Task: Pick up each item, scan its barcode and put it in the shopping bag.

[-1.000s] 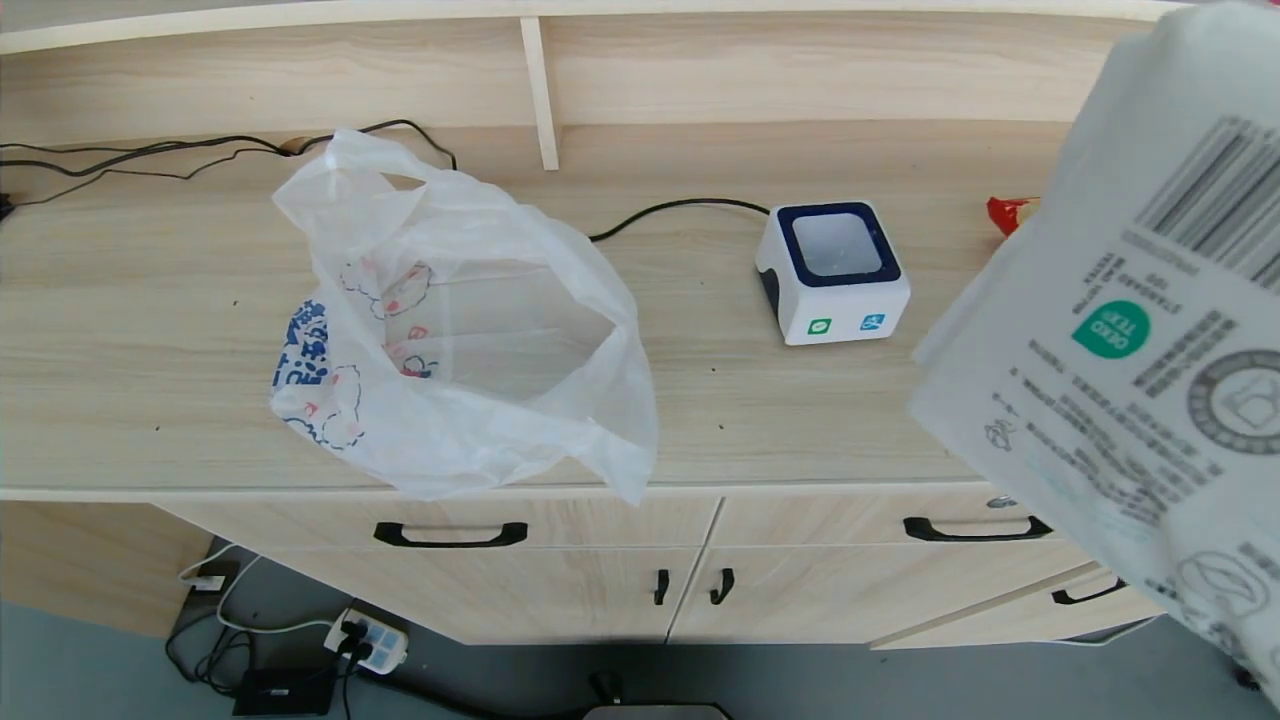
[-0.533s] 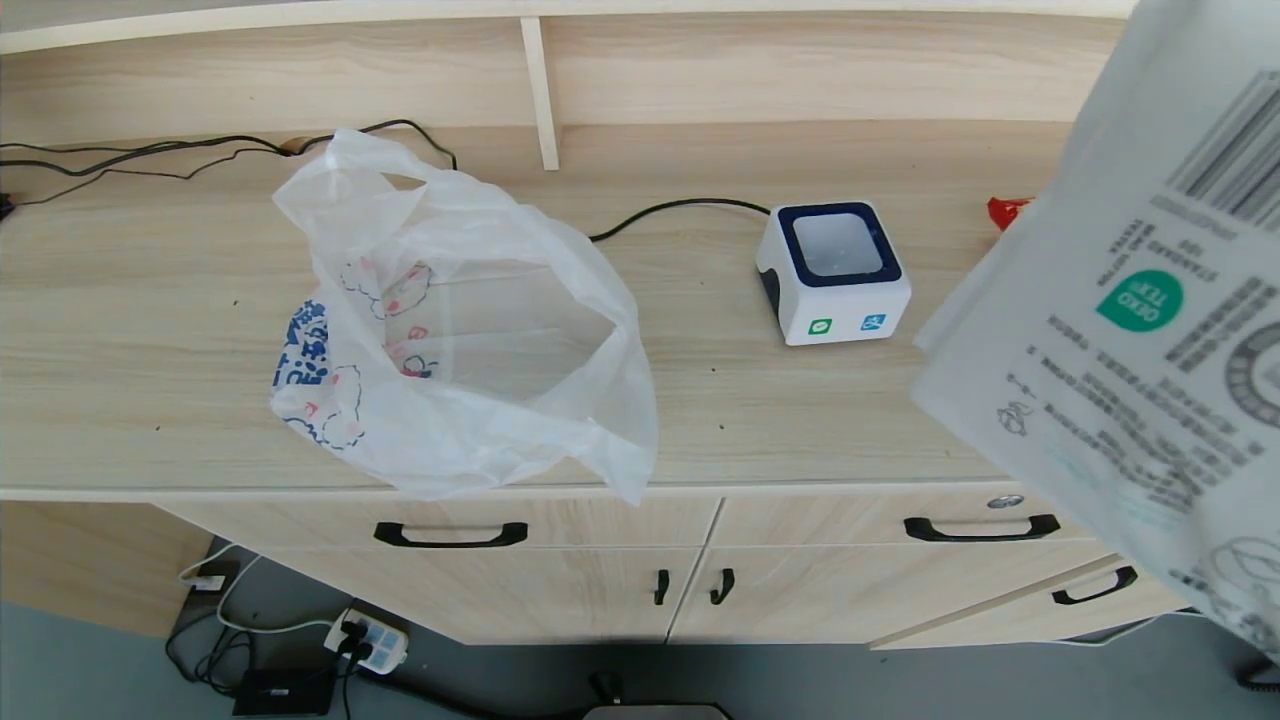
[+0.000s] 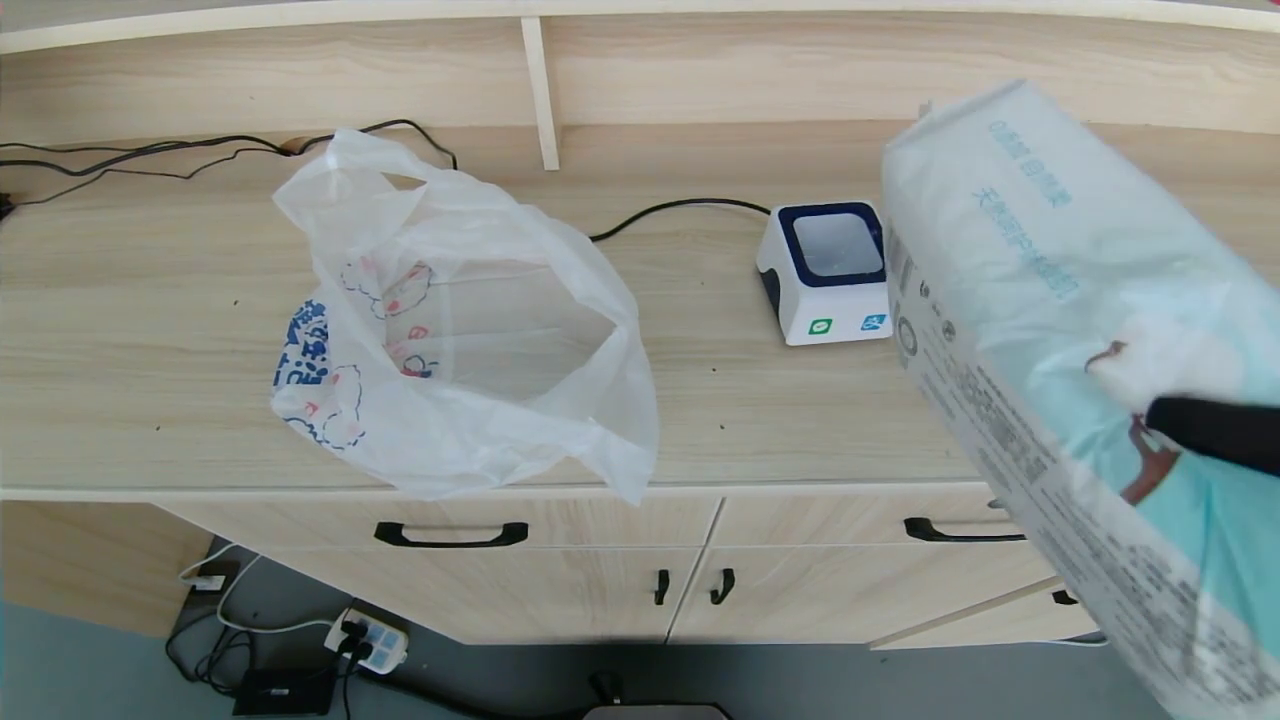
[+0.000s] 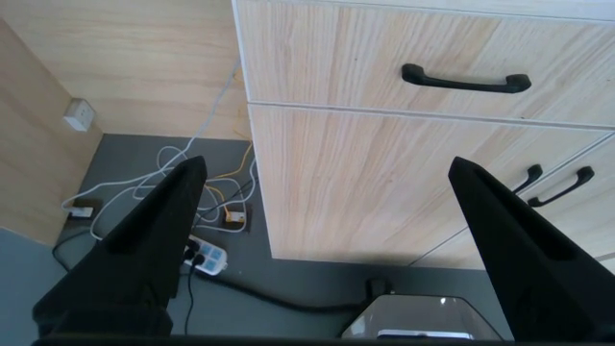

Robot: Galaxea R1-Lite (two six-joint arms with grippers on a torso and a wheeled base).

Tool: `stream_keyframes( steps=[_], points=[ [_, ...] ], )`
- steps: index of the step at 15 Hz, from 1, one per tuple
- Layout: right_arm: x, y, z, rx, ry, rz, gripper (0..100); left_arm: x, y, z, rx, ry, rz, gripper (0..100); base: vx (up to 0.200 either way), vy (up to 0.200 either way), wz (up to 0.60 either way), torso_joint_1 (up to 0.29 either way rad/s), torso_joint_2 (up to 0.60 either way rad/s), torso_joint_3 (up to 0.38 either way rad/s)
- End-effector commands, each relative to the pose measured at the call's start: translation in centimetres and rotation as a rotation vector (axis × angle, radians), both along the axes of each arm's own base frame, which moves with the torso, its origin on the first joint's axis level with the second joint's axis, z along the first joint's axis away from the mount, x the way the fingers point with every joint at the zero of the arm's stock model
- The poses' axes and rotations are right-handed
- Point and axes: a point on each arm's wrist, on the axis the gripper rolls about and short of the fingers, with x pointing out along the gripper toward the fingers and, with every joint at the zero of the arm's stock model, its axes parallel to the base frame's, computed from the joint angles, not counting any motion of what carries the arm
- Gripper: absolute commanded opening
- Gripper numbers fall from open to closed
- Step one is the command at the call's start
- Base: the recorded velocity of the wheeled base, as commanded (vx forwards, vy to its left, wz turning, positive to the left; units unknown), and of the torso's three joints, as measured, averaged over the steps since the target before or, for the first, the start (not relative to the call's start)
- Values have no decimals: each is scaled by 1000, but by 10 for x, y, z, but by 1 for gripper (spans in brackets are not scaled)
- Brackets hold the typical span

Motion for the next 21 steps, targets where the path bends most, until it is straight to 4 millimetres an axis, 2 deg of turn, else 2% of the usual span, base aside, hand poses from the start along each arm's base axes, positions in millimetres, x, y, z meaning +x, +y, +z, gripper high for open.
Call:
stream_keyframes(
  steps=[1, 2, 3, 6, 9, 14, 18, 21],
  points=[
    [49, 2, 41, -200, -97, -315, 0, 0, 0, 0, 0, 1, 0, 100, 0, 0, 0, 0, 0, 0],
    [57, 3, 41, -239, -108, -377, 0, 0, 0, 0, 0, 1, 0, 100, 0, 0, 0, 0, 0, 0],
    [73, 7, 38, -358, -152, -469, 0, 0, 0, 0, 1, 1, 0, 100, 0, 0, 0, 0, 0, 0],
    [90, 19, 20, -595, -274, -402, 0, 0, 0, 0, 1, 1, 0, 100, 0, 0, 0, 0, 0, 0],
    [110, 24, 16, -682, -332, -428, 0, 0, 0, 0, 3, 1, 0, 100, 0, 0, 0, 0, 0, 0],
    [115, 22, -1, -781, -327, -427, 0, 0, 0, 0, 3, 1, 0, 100, 0, 0, 0, 0, 0, 0],
    [115, 19, 1, -777, -332, -456, 0, 0, 0, 0, 1, 1, 0, 100, 0, 0, 0, 0, 0, 0],
    [112, 20, 17, -776, -425, -471, 0, 0, 0, 0, 0, 1, 0, 100, 0, 0, 0, 0, 0, 0]
  ],
)
